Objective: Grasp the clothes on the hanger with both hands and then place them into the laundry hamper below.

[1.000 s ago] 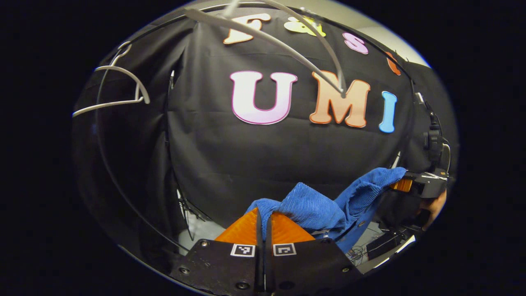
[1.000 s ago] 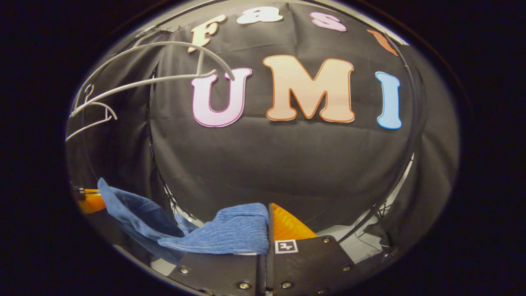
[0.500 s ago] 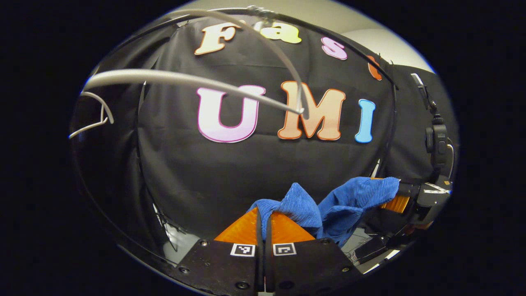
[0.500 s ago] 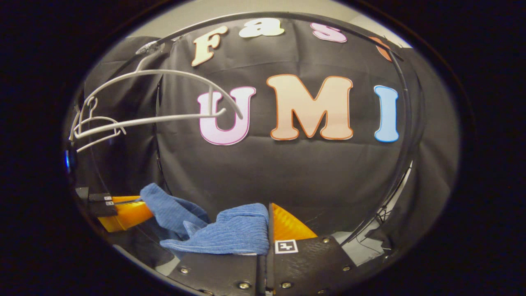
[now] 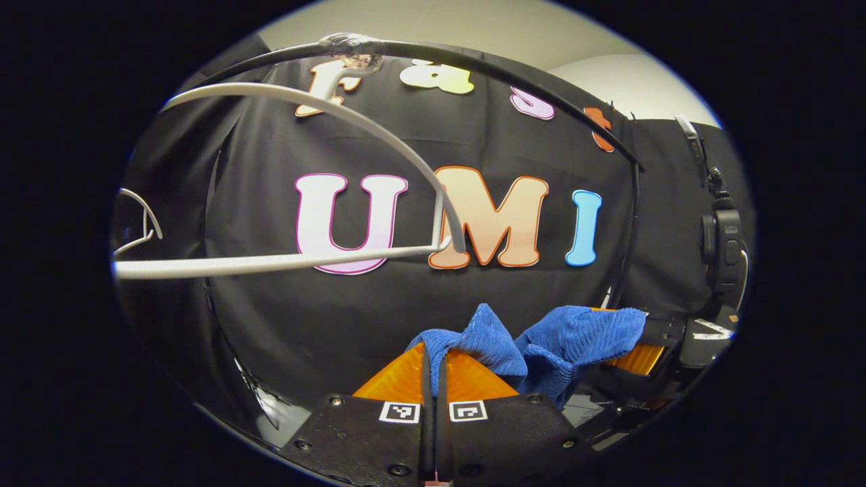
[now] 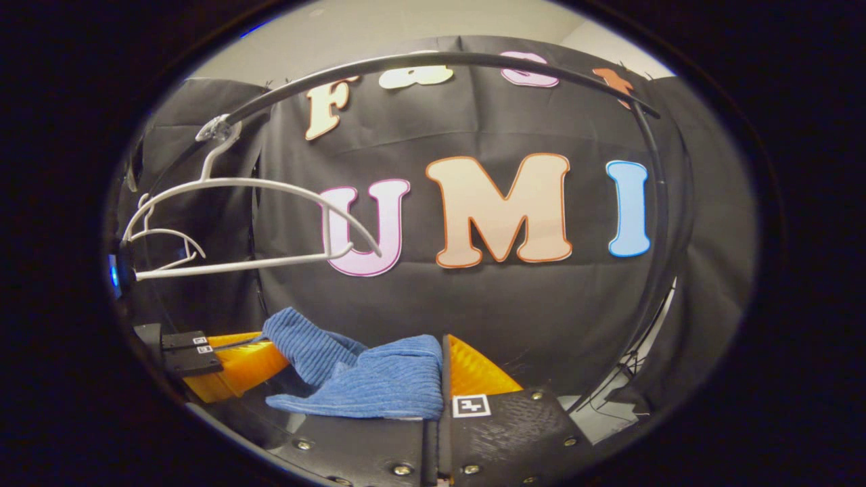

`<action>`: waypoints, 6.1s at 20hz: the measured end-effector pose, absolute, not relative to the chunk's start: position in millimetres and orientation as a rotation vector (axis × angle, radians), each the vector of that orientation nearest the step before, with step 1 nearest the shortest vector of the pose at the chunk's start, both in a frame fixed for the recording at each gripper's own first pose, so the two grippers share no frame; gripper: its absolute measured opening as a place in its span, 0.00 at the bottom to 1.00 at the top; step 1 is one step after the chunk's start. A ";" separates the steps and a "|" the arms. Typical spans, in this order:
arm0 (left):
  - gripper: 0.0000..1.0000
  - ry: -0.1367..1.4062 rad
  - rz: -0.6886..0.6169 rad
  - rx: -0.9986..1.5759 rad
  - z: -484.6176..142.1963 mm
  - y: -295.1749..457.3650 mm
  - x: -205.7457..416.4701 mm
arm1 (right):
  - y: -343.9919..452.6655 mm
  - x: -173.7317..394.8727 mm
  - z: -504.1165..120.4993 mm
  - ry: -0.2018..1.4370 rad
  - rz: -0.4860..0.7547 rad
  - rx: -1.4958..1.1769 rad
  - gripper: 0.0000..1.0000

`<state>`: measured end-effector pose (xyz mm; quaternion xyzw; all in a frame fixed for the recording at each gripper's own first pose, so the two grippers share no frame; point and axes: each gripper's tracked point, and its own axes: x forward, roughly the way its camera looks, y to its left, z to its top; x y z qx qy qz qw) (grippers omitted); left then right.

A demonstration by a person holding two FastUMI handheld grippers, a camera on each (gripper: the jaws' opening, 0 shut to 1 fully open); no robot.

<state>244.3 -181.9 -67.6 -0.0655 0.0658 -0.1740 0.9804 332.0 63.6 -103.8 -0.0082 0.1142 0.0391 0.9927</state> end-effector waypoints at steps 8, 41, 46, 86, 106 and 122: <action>0.02 0.153 -0.297 -0.142 -82.8 -179.5 256.0 | 57.3 347.6 -120.3 0.252 0.091 0.005 0.07; 0.04 1.039 -0.079 -0.040 -439.5 -141.0 224.1 | 78.1 305.0 -496.5 1.044 0.188 -0.117 0.08; 0.05 1.091 -0.062 -0.023 -448.9 -132.4 217.2 | 70.7 307.6 -519.4 1.103 0.182 -0.090 0.08; 0.98 0.773 -0.155 0.038 -299.0 -137.4 80.6 | 36.8 99.2 -335.5 0.804 0.007 0.053 1.00; 1.00 0.363 -0.046 -0.019 -132.7 -102.8 44.5 | 48.2 47.4 -171.6 0.436 0.098 -0.030 1.00; 0.99 -0.111 -0.089 -0.025 55.6 -126.4 11.2 | 37.1 10.5 -8.8 0.052 0.106 0.030 1.00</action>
